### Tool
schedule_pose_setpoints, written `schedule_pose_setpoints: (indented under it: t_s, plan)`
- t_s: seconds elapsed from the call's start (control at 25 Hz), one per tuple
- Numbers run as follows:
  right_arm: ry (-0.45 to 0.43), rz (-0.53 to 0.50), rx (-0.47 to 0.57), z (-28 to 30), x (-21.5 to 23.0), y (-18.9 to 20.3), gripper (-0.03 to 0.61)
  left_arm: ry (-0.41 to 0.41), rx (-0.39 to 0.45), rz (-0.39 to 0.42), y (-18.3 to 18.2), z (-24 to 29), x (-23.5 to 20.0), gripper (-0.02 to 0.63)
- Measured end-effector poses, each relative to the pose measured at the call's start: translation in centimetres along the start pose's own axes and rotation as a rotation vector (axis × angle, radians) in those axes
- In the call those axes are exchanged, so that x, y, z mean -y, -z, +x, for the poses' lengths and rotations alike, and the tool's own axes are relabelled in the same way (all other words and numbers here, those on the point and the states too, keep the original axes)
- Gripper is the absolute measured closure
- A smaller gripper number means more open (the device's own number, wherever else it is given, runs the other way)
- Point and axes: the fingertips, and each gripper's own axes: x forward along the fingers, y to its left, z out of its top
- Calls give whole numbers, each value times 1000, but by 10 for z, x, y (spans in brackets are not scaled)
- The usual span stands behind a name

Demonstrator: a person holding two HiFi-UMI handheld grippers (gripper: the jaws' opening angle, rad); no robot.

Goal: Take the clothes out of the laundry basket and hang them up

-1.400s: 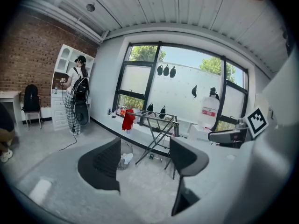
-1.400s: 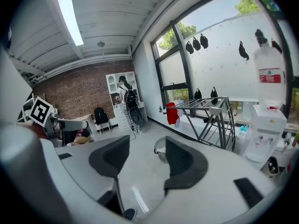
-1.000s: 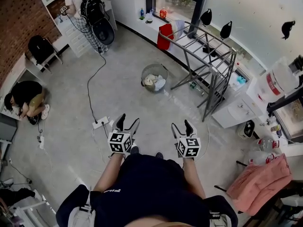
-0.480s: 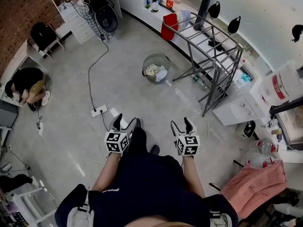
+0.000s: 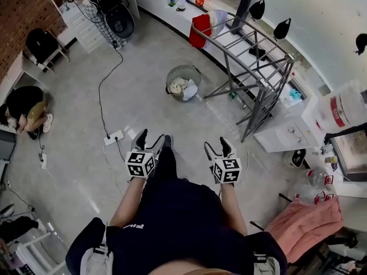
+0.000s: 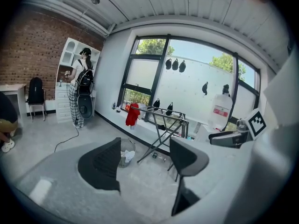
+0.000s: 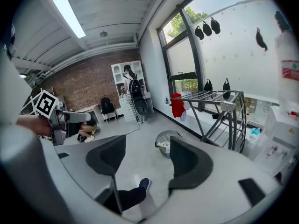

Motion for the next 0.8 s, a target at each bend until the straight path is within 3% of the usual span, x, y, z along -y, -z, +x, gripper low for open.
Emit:
schedule_pose_setpoints:
  t_s: [0.48, 0.8]
  plan:
    - [5, -15, -30, 116, 7, -75, 283, 67, -55, -39, -53, 97, -71, 301]
    - [44, 7, -74, 201, 12, -98, 284, 146, -92, 25, -92, 171, -127, 301]
